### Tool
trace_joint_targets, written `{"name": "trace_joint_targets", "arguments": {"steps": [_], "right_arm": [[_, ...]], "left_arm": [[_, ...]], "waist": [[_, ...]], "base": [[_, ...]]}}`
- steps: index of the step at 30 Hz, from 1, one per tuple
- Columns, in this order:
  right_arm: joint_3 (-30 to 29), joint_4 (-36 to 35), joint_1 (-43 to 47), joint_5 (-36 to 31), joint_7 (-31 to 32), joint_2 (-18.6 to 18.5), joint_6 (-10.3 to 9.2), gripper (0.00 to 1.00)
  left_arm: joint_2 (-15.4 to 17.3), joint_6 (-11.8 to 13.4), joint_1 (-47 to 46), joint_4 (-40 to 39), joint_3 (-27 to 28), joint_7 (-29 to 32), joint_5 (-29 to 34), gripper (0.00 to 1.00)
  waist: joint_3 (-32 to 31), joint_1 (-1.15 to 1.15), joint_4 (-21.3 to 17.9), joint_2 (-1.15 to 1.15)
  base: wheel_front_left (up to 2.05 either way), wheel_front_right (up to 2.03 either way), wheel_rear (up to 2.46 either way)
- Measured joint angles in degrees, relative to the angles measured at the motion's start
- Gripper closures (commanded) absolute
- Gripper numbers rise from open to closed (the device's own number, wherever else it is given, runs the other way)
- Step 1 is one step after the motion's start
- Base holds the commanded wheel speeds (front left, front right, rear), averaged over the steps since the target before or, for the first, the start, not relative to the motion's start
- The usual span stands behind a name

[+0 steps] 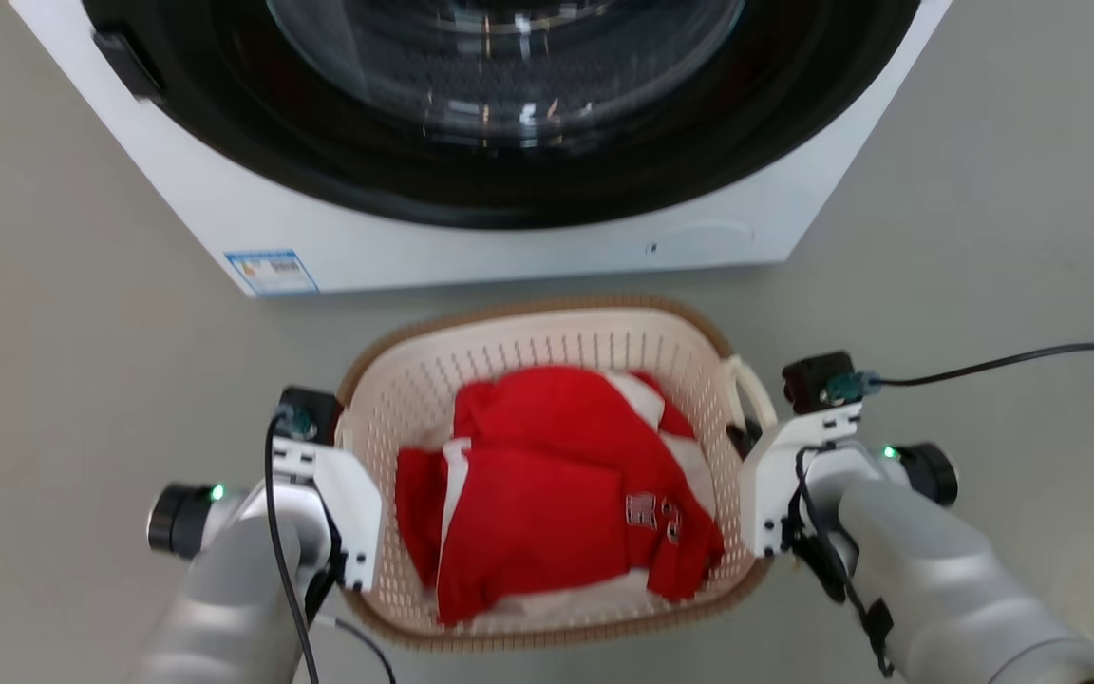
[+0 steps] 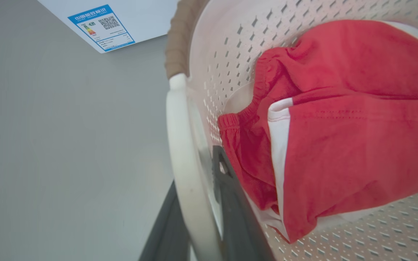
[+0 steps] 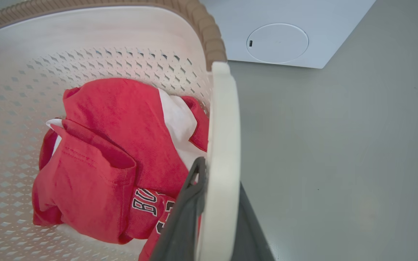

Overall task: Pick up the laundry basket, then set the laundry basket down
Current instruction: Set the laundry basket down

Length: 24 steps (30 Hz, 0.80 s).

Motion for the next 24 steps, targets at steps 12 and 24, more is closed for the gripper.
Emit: {"name": "trace_joint_targets", "arguments": {"steps": [12,24], "right_arm": [[0.7,0.9,-5.7,0.3,-6.2,-0.2,0.0,1.0],[-0.9,2.3,-11.9,-1.2,-12.7,-0.2,0.01,1.0]], "left_arm": [[1.0,0.7,-5.5,-0.1,-0.8,-6.4,0.0,1.0],[1.3,2.6,-11.9,-1.0,-0.9,-12.1,0.0,1.0]], "waist": [[10.7,0.0,0.3,0.0],[21.4,0.0,1.1,0.0]], "base": [[0.0,0.0,0.0],[0.0,0.0,0.0]]}}
